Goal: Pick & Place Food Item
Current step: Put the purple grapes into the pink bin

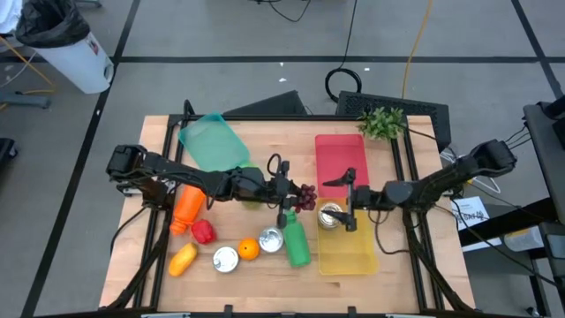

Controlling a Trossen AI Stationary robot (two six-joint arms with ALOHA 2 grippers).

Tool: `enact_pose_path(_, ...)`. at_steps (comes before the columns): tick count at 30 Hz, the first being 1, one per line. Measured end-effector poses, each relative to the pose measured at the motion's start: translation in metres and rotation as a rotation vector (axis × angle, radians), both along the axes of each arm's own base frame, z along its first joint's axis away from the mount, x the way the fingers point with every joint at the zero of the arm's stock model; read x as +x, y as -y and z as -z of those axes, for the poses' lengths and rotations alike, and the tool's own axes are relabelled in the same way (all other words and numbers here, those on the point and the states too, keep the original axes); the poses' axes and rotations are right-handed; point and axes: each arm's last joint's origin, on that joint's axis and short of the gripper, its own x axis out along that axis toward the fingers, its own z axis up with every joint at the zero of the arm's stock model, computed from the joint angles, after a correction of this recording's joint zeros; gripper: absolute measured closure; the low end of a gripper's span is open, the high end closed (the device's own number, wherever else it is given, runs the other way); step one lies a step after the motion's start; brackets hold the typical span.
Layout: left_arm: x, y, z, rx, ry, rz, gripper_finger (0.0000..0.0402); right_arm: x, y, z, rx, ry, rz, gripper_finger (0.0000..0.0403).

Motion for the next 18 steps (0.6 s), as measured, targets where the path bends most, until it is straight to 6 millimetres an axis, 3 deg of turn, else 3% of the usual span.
enact_pose_path(5,0.000,0.000,-0.001,0.000,0.007,-0.002,0.0371,0.027,0.006,-0.005,0.000,-0.016,0.046,0.0043)
enact_pose_path(11,0.000,-0.001,0.000,0.004,0.002,-0.002,0.0371,0.053,0.008,-0.006,0.016,-0.029,-0.107,0.0048)
enact_pose_path(18,0.000,-0.001,0.001,0.006,-0.007,-0.002,0.0371,0.064,0.011,-0.004,0.029,-0.043,-0.086,0.0059)
